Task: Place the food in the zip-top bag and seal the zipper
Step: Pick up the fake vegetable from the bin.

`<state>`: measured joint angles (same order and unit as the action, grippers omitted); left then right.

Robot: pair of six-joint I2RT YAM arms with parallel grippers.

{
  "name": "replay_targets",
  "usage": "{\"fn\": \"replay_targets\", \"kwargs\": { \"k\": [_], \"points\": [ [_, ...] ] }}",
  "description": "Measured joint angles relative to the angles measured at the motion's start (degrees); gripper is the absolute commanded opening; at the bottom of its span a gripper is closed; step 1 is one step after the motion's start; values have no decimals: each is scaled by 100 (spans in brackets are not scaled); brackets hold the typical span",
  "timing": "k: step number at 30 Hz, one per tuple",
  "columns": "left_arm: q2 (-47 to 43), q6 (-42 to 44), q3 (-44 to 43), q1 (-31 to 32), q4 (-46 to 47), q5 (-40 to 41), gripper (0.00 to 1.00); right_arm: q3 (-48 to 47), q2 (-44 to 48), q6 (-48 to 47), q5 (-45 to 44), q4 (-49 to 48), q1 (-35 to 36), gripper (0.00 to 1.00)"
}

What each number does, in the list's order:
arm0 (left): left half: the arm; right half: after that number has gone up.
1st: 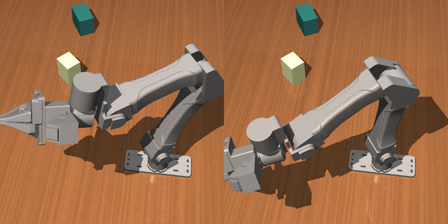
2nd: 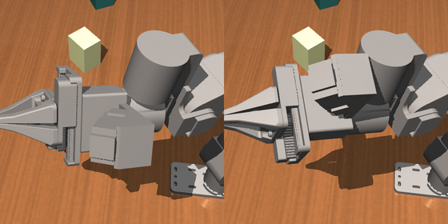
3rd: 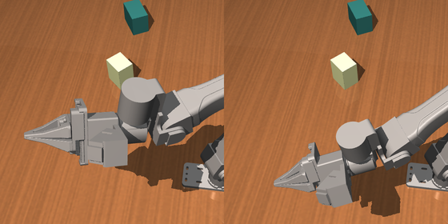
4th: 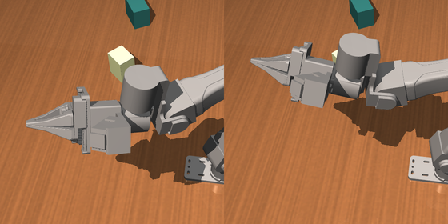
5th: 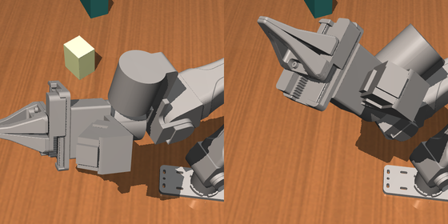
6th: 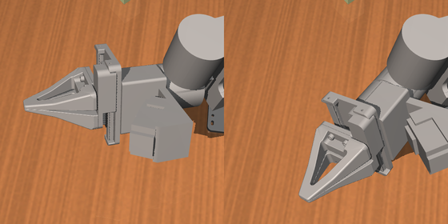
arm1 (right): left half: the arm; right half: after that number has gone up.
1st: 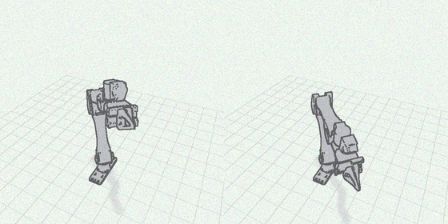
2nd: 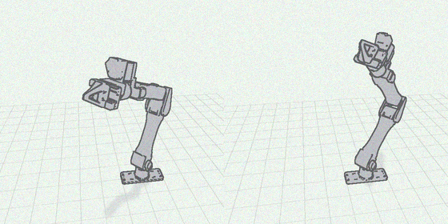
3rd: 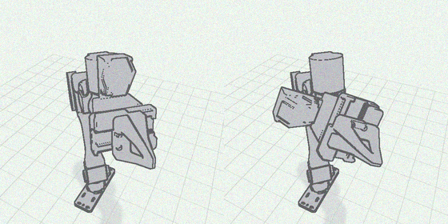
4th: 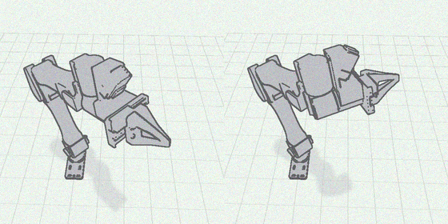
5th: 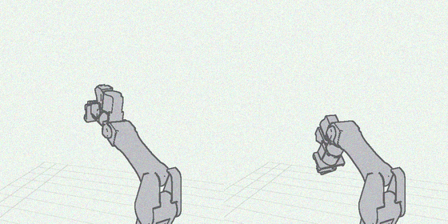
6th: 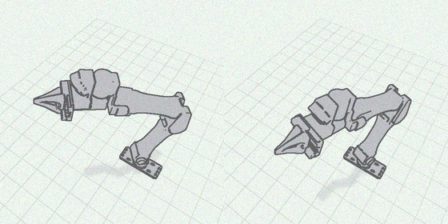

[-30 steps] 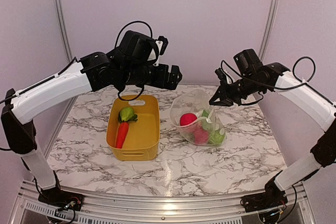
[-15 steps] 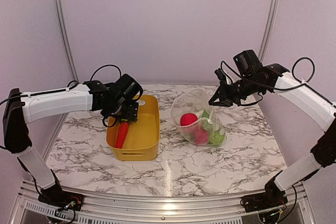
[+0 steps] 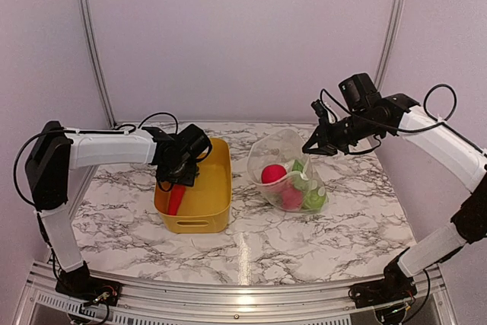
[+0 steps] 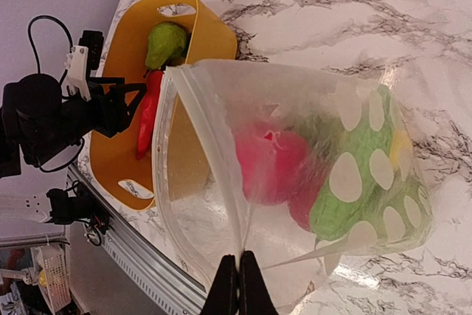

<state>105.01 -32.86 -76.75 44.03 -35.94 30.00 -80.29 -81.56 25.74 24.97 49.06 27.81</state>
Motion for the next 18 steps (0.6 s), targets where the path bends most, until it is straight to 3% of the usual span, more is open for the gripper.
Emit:
{"fn": "replay_targets", "kwargs": {
  "k": [15,18],
  "points": [
    [1174,164,-505,-179,-199,11,60,149,164,103,0,-63,0,0],
    [1266,203,-505,-179,-214,15,54,153,166,105,0,-63,0,0]
  ]
}}
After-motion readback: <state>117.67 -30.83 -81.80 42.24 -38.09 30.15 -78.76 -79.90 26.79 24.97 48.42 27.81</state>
